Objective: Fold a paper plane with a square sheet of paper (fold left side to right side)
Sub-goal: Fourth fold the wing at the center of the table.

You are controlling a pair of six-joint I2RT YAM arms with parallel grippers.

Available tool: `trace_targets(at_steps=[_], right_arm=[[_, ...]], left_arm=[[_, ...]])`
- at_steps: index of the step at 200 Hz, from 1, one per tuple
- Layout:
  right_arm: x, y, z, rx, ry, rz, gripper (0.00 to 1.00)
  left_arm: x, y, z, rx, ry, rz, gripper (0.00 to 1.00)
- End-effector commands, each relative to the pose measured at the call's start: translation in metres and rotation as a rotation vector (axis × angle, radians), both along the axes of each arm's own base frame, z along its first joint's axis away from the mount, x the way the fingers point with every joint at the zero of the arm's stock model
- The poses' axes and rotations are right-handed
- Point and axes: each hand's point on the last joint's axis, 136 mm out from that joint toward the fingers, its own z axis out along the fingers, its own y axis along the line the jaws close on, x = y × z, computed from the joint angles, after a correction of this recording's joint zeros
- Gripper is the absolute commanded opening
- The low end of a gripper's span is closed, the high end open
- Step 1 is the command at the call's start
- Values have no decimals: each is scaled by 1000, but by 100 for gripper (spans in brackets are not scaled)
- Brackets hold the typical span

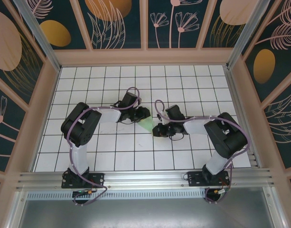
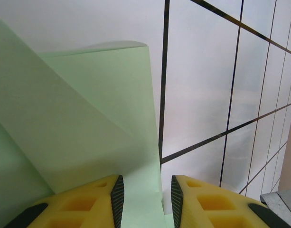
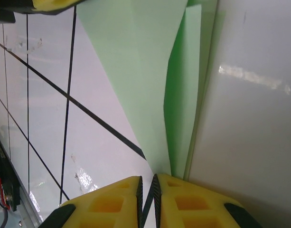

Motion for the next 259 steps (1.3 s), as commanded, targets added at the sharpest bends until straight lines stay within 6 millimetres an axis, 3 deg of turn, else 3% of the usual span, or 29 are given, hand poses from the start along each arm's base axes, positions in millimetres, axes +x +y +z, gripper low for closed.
trace_targets(at_steps=[1, 18, 60, 82, 138, 198, 228, 259], right_arm=[[-42, -32, -25, -126, 163, -3, 18], [-33, -31, -10, -94, 123, -14, 18], [-12, -13, 50, 54, -3, 0, 19], [-1, -4, 58, 86, -20, -3, 19], [30, 11, 32, 55, -11, -45, 18], [15, -5, -8, -67, 64, -46, 18], [2, -20, -27, -147, 119, -56, 18], [-7, -31, -43, -208, 161, -72, 18]], left_arm=[[-13, 21, -48, 139, 75, 17, 35], [-13, 19, -46, 133, 73, 15, 35], [-12, 18, -42, 118, 69, 14, 35], [-12, 17, -40, 114, 67, 14, 35], [-12, 16, -39, 110, 65, 10, 35], [-10, 13, -32, 101, 53, 1, 37], [-3, 10, -12, 87, 14, -9, 41], [7, 11, 25, 42, -60, -4, 43]])
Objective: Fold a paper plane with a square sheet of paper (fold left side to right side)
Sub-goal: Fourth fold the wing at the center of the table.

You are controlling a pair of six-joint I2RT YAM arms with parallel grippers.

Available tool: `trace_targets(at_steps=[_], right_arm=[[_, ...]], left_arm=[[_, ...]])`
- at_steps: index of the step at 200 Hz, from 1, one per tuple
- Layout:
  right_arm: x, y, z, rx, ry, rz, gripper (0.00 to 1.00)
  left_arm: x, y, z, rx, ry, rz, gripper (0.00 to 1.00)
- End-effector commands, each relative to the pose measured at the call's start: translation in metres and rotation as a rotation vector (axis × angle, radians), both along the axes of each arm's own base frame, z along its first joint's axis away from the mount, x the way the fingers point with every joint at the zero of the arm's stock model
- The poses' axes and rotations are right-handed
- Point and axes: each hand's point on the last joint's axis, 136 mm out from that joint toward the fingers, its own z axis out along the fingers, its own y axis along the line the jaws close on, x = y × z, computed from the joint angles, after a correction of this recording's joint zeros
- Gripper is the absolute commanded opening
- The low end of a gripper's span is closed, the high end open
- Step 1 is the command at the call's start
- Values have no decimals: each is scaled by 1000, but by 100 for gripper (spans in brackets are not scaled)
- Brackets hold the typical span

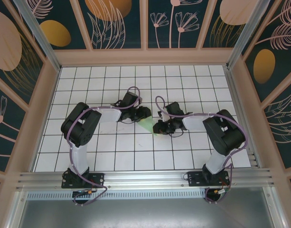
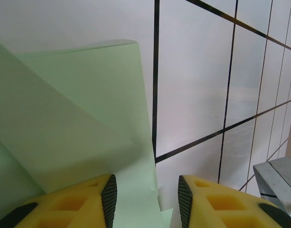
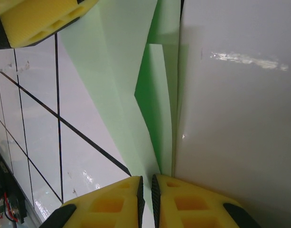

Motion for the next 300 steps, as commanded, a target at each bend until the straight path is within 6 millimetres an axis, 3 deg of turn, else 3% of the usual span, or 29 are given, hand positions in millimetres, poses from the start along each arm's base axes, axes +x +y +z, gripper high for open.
trace_targets(at_steps=[1, 34, 67, 85, 115, 217, 300], right_arm=[[-25, -28, -41, -169, 109, -14, 18], [-26, -34, -48, -205, 118, -28, 17], [-25, -37, -51, -222, 117, -31, 14], [-26, -37, -52, -226, 119, -32, 13], [-27, -38, -53, -231, 120, -33, 13], [-28, -37, -56, -250, 120, -23, 12], [-35, -43, -63, -318, 123, -13, 12]], left_arm=[[7, 12, 21, 30, -53, 13, 43], [3, 12, 54, -16, -105, 5, 42], [-19, 5, 60, -65, -90, -16, 37], [-40, -4, 48, -92, -44, -35, 35], [-56, -18, 36, -114, -4, -41, 33], [-62, -32, 13, -167, 70, -21, 29], [-58, -20, -21, -58, 97, 40, 29]])
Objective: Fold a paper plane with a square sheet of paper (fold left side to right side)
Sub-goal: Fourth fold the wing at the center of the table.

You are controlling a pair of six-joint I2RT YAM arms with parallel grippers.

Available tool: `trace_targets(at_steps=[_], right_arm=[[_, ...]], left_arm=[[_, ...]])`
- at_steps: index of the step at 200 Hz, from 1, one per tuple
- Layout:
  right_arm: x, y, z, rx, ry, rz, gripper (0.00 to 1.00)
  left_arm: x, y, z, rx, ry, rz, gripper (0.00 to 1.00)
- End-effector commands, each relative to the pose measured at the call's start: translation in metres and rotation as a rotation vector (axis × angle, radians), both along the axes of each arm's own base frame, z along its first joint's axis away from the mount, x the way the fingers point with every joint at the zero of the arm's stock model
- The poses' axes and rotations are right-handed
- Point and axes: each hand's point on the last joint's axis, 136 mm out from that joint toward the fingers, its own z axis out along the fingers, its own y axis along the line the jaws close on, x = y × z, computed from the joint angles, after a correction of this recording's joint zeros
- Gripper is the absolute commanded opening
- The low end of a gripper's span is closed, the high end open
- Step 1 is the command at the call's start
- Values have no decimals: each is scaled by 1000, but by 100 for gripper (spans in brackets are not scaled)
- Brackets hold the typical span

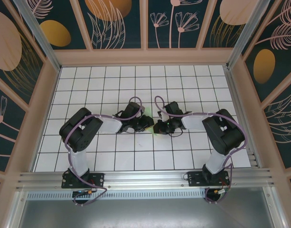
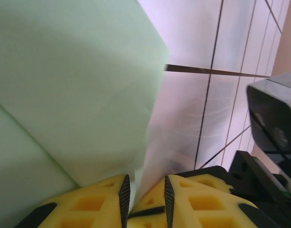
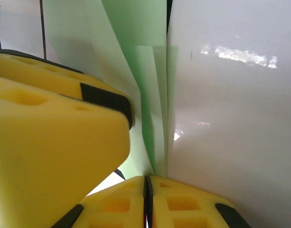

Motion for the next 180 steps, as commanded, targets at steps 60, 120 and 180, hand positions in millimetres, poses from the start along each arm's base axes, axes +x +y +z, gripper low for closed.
trace_targets(at_steps=[60, 120, 180], right_arm=[[-41, -49, -63, -333, 119, 3, 12], [-45, -52, -67, -351, 124, 10, 12], [-48, -52, -68, -351, 131, 13, 12]], left_arm=[[15, 21, -31, 192, -12, 41, 30], [39, 40, -27, 214, -36, 82, 31], [63, 45, -17, 213, -69, 98, 33]])
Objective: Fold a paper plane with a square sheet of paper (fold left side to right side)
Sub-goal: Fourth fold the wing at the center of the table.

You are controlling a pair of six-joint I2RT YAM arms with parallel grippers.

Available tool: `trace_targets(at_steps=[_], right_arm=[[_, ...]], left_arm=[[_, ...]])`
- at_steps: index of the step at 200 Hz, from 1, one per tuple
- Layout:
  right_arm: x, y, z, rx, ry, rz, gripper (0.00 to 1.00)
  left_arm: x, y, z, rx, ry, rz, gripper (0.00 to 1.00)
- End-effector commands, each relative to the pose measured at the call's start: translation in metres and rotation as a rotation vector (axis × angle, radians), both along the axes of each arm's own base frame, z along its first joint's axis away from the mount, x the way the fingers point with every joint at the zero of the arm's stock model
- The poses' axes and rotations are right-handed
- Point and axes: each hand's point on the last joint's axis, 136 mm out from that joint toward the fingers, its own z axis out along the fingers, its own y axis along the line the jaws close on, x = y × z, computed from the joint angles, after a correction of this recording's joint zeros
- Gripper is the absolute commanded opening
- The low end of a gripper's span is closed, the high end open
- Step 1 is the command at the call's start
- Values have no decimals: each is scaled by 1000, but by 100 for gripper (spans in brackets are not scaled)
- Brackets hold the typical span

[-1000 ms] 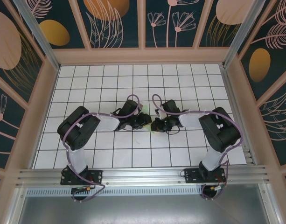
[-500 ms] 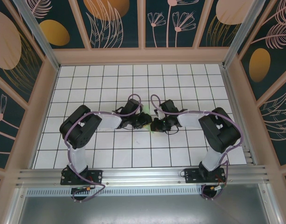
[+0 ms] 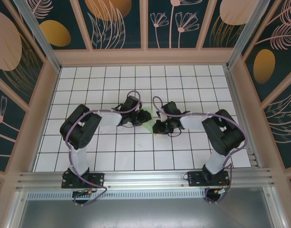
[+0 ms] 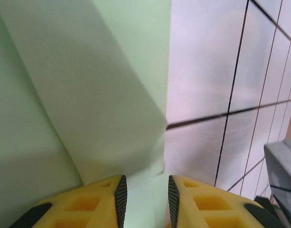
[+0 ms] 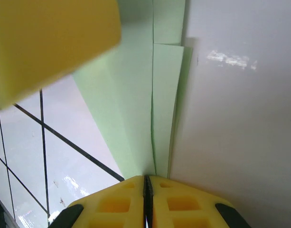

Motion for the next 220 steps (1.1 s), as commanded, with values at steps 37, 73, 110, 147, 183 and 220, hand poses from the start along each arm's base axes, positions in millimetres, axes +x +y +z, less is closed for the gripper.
trace_targets(at_steps=[37, 73, 110, 147, 183, 220], right_arm=[[-49, -54, -65, -297, 152, 3, 12], [-51, -55, -65, -306, 152, 4, 12], [-52, -56, -66, -306, 154, 2, 12], [-53, -56, -66, -306, 155, 1, 12], [-53, -55, -66, -303, 153, 3, 12], [-51, -54, -64, -297, 146, 2, 12]], left_arm=[[32, 28, -19, 109, -36, 68, 33], [44, 36, -17, 129, -52, 77, 34], [58, 39, -11, 140, -72, 80, 35], [69, 47, -12, 158, -79, 96, 35], [78, 59, -17, 170, -73, 114, 35], [90, 76, -17, 191, -78, 134, 36]])
